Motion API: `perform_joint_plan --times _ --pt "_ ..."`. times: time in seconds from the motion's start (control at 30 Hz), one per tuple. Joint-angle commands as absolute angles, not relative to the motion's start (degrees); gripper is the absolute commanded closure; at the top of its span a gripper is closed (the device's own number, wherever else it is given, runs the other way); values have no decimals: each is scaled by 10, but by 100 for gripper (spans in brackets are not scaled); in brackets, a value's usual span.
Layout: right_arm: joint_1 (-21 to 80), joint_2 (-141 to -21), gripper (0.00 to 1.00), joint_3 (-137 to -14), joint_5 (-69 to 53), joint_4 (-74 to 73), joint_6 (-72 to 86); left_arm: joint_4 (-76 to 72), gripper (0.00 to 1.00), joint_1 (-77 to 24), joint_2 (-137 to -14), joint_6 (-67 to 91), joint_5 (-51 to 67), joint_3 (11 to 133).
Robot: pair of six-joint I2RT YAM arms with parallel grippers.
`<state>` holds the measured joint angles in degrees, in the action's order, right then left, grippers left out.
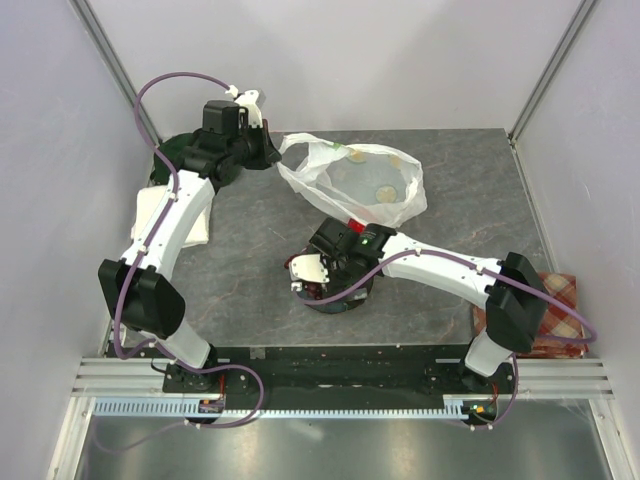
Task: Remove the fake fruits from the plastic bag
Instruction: Place the fake fruit on the plate.
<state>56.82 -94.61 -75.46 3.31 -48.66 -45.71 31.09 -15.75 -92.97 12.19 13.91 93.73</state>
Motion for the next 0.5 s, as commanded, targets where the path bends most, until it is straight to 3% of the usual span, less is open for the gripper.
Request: perform_joint_plan --times 0.0,0.47 --pt "568 -946 2 -772 45 -489 -449 286 98 -154 -916 131 156 938" --pt "567 -897 2 -839 83 -542 -448 282 96 -154 -934 127 201 977"
